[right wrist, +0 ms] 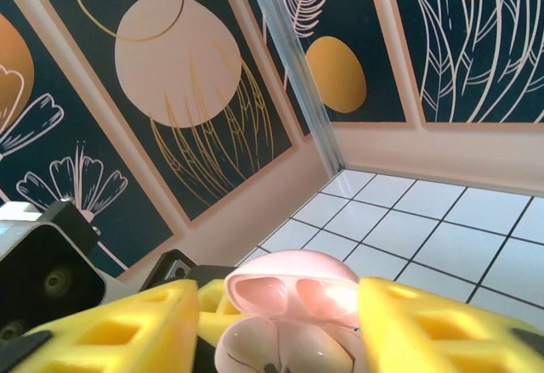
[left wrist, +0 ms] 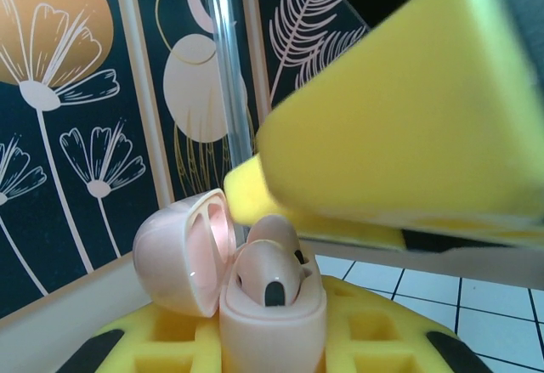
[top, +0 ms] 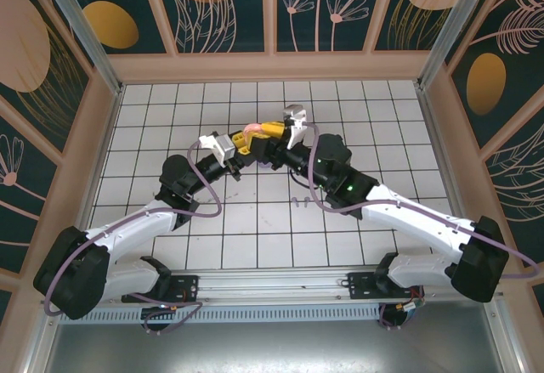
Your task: Insert wireless bluetooth earbuds into charging case
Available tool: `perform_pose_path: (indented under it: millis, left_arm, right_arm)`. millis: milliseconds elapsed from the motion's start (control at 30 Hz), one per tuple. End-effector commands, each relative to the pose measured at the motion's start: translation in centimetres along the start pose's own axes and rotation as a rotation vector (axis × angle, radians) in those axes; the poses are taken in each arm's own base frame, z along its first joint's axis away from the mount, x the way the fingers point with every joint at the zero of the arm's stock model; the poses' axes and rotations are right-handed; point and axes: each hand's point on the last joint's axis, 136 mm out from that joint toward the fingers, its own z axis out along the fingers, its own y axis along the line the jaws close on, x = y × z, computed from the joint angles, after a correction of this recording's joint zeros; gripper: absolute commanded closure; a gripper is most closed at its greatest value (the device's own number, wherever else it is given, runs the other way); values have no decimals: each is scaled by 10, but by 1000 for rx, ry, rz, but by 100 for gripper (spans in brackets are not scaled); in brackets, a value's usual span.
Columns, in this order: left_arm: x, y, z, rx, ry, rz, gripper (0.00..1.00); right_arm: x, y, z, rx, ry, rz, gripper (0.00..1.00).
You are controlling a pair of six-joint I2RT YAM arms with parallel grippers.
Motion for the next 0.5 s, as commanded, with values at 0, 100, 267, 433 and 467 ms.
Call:
perform_pose_path:
  millis: [0, 100, 267, 433, 467]
  left_arm:
    - [-22, -7, 2, 39, -64, 17, 100]
    - [-21, -8, 2, 43, -61, 12, 100]
    - [-13, -11, 2, 63, -37, 12, 100]
    - [3, -21, 1, 120, 8, 18, 100]
    - [7, -23, 0, 132, 16, 18, 100]
  right_arm:
    - [-56, 8, -21, 4, -137, 35, 41]
    - [-73, 13, -35, -25, -169, 55, 36]
    - [-81, 4, -41, 6, -127, 88, 36]
    - [-72, -15, -27, 90, 25, 101, 49]
    - [-68, -19, -22, 103, 65, 103, 54]
